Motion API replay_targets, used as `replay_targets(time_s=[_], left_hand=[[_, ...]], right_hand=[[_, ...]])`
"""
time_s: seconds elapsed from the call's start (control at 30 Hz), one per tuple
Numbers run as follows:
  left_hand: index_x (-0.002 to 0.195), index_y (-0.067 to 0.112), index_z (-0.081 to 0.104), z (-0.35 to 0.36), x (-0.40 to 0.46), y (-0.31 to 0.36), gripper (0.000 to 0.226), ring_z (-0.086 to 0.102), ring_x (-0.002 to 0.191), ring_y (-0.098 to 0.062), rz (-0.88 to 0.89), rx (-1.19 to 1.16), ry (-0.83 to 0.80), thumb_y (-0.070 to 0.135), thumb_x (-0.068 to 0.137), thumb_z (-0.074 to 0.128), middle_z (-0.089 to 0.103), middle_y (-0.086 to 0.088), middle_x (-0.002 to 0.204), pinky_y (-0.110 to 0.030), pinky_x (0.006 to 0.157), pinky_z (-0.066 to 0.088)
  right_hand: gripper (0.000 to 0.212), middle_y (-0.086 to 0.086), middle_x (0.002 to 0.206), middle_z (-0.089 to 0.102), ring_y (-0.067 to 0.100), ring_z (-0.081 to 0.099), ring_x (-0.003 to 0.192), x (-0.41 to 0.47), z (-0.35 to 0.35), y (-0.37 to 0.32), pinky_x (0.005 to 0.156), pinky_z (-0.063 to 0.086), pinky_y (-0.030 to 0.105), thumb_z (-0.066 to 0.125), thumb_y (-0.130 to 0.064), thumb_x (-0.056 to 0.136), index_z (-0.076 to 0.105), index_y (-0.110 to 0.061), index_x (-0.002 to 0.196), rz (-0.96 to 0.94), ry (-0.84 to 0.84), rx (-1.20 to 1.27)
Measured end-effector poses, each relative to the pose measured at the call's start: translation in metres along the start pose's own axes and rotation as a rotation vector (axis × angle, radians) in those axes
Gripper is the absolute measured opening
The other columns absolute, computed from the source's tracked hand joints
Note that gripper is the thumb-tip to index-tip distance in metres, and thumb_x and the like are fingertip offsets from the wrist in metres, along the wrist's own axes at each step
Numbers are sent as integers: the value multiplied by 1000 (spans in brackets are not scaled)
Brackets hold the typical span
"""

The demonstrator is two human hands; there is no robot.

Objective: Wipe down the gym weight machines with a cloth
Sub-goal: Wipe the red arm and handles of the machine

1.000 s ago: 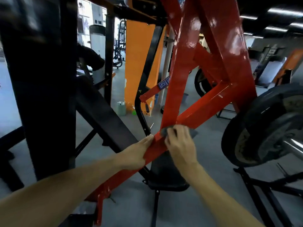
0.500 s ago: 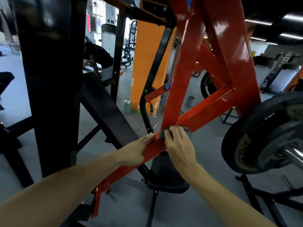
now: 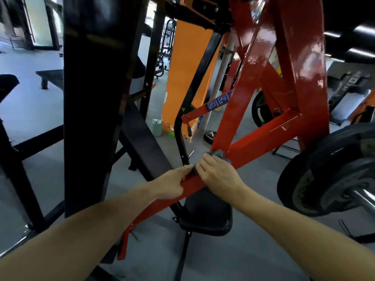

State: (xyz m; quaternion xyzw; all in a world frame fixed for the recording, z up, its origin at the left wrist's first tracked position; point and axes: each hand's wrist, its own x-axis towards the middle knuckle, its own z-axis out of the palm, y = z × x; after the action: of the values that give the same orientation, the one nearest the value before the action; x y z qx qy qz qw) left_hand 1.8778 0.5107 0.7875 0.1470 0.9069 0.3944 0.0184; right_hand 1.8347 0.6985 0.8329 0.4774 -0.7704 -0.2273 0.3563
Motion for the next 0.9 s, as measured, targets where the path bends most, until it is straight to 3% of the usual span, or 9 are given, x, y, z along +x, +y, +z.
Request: replay_targets(time_s=[0.13,0.23,0.37,0.43,0.5,0.6,0.67,0.77,0.9], left_hand=[[155,26,34,-4,-2,13,68,50,133,-16,-31,69,-52,14,93,57,49,3,148,-32,112,39],[159,26,26,-4,0,9,75,45,138,-18,-78,89,-115,9,92,56,41,4,154,-29,111,37],[146,21,45,-16,9,22,58,53,131,-21,-23,151,-79,11,90,54,53,0,143,-39,110,45],[158,16,27,-20,15,41,66,31,150,-20,19,253,14,13,96,50,28,2,163,-34,122,29],[163,14,5,-30,22,67,71,5,157,-15,105,442,236,18,101,40,3,3,170,-29,126,14],[161,4,6,-54,29,104,67,-2,157,-21,333,716,557,31,103,25,0,-9,170,-37,128,10],[159,-1,12,-72,39,127,63,2,157,-26,454,881,714,32,108,30,6,-16,169,-41,128,12],[158,-4,8,-95,54,151,66,-2,157,-30,472,1015,774,33,110,33,-2,-20,168,-44,128,10],[151,-4,-24,-108,58,165,70,-29,150,-30,402,1201,679,39,110,14,-33,-20,159,-44,126,-9]], right_hand=[[19,13,101,65,31,61,97,-23,-3,22,89,52,41,51,-7,93,66,-3,104,-108,6,24],[19,11,101,65,30,61,97,-33,-4,31,90,53,41,52,-8,94,68,-6,104,24,28,72],[20,12,97,66,34,63,94,-35,-8,40,85,57,46,72,-3,81,70,-4,101,191,56,128],[29,14,95,66,35,63,90,-33,-13,44,79,58,46,80,3,73,70,-3,100,335,120,161],[29,15,100,66,36,62,93,-27,-27,56,76,57,46,78,6,77,70,-2,104,527,247,205],[26,17,110,65,36,60,105,-5,-58,82,89,56,42,72,4,88,69,2,113,698,469,225],[26,17,116,66,34,60,113,14,-80,111,98,53,40,69,2,92,69,3,117,722,599,189],[25,15,119,69,33,60,118,39,-97,145,104,50,39,66,-1,95,69,2,120,684,654,106],[22,15,115,72,31,61,113,52,-107,169,105,49,38,59,-4,99,71,4,116,521,691,-50]])
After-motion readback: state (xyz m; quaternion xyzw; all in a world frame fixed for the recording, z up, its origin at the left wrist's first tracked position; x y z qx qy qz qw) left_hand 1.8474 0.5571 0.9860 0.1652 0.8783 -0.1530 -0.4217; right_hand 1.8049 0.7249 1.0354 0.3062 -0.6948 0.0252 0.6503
